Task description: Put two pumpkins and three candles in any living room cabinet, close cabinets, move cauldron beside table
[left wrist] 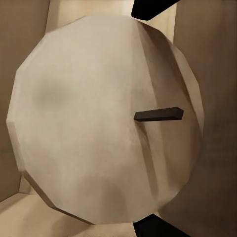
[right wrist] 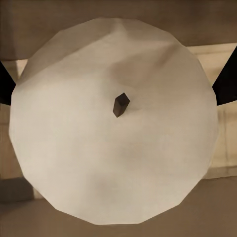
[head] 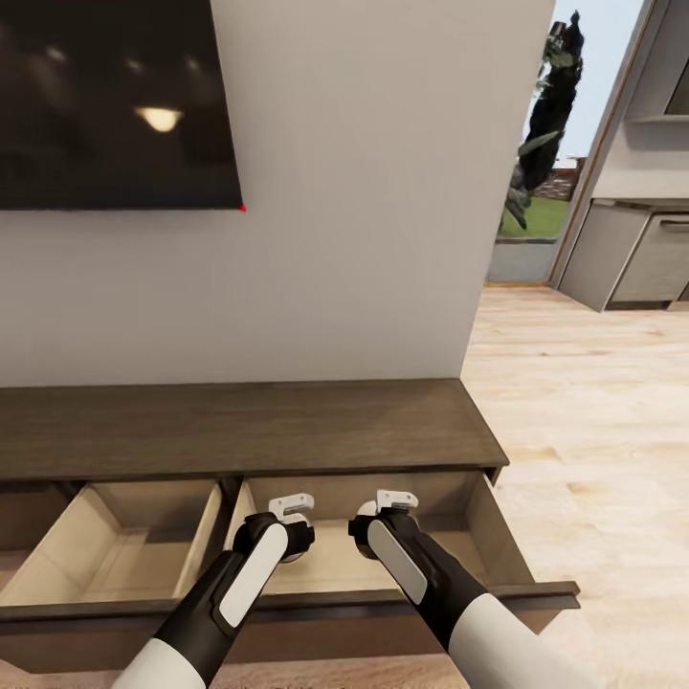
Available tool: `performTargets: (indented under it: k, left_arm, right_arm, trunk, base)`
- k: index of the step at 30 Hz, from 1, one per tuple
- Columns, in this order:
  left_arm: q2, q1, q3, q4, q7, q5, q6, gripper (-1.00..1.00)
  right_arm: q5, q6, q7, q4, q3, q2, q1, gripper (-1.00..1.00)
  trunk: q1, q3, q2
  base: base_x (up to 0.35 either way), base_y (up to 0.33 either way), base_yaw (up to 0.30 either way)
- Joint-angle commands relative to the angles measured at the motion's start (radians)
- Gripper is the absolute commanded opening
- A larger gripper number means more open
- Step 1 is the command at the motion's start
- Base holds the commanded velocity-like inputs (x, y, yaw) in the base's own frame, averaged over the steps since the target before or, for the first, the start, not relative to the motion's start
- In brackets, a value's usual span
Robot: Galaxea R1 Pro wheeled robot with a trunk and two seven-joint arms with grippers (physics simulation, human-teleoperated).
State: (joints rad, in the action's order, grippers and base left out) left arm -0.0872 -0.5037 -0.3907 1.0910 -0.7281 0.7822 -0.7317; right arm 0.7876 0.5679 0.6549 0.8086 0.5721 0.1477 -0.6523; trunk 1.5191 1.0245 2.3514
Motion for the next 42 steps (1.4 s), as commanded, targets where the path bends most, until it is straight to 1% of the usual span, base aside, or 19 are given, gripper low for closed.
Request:
performTargets:
  k: [1, 4, 6, 9, 16, 19, 21, 26, 30, 32, 36, 42]
  left_arm:
    - [0.0, -0.001, -0.002, 0.001, -0.018, 0.006, -0.002, -1.0]
    - [0.0, -0.001, -0.002, 0.001, -0.025, 0.004, 0.007, -1.0]
    - [-0.001, -0.001, -0.002, -0.002, -0.026, 0.003, 0.029, -1.0]
    - [-0.008, -0.001, -0.002, -0.008, -0.027, 0.003, 0.054, -1.0]
    - [-0.013, -0.001, -0.002, -0.007, -0.025, 0.007, 0.06, -1.0]
    - [-0.013, -0.001, -0.003, -0.003, -0.026, 0.008, 0.06, -1.0]
    - [-0.013, -0.001, -0.003, -0.001, -0.026, 0.007, 0.06, -1.0]
    - [-0.013, -0.001, -0.003, 0.002, -0.027, 0.006, 0.06, -1.0]
    - [-0.013, -0.001, -0.002, 0.003, -0.027, 0.006, 0.06, -1.0]
    - [-0.012, -0.001, -0.002, 0.004, -0.027, 0.006, 0.06, -1.0]
    - [-0.011, -0.001, -0.002, 0.005, -0.027, 0.006, 0.06, -1.0]
    - [-0.01, -0.001, -0.002, 0.004, -0.023, 0.008, 0.058, -1.0]
  right_arm:
    - [0.007, 0.001, 0.01, 0.002, 0.003, 0.0, -0.001, -1.0]
    - [0.007, 0.001, 0.009, 0.005, 0.004, 0.0, -0.001, -1.0]
    - [0.007, 0.001, 0.01, 0.007, 0.005, 0.001, -0.001, -1.0]
    - [0.007, 0.001, 0.01, 0.011, 0.006, 0.001, -0.001, -1.0]
    - [0.006, -0.001, 0.009, 0.014, 0.008, 0.001, -0.001, -1.0]
    - [0.006, -0.033, 0.009, 0.013, 0.008, 0.001, -0.001, -1.0]
    - [0.007, -0.075, -0.002, 0.012, 0.009, 0.002, -0.001, -1.0]
    - [0.003, -0.111, -0.035, 0.009, 0.01, 0.001, -0.001, -1.0]
    - [0.005, -0.144, -0.039, 0.006, 0.011, 0.001, -0.001, -1.0]
    - [0.005, -0.149, -0.04, 0.004, 0.019, 0.001, -0.001, -1.0]
    - [0.006, -0.152, -0.04, -0.001, 0.047, 0.002, -0.001, -1.0]
    - [0.007, -0.151, -0.04, -0.002, 0.055, 0.001, -0.001, -1.0]
  trunk:
    - [0.004, 0.004, 0.008]
    - [0.015, 0.014, 0.029]
    - [0.023, 0.02, 0.043]
    - [0.034, 0.029, 0.064]
    - [0.061, 0.051, 0.113]
    - [0.073, 0.061, 0.134]
    - [0.08, 0.067, 0.148]
    - [0.08, 0.067, 0.148]
    - [0.08, 0.067, 0.148]
    - [0.08, 0.067, 0.148]
    - [0.08, 0.067, 0.148]
    - [0.08, 0.067, 0.148]
  base:
    - [0.0, 0.0, 0.0]
    - [0.0, 0.0, 0.0]
    - [0.0, 0.0, 0.0]
    - [0.0, 0.0, 0.0]
    - [0.0, 0.0, 0.0]
    - [0.0, 0.0, 0.0]
    - [0.0, 0.0, 0.0]
    - [0.0, 0.0, 0.0]
    - [0.0, 0.0, 0.0]
    - [0.0, 0.0, 0.0]
    - [0.0, 0.0, 0.0]
    - [0.046, 0.0, 0.0]
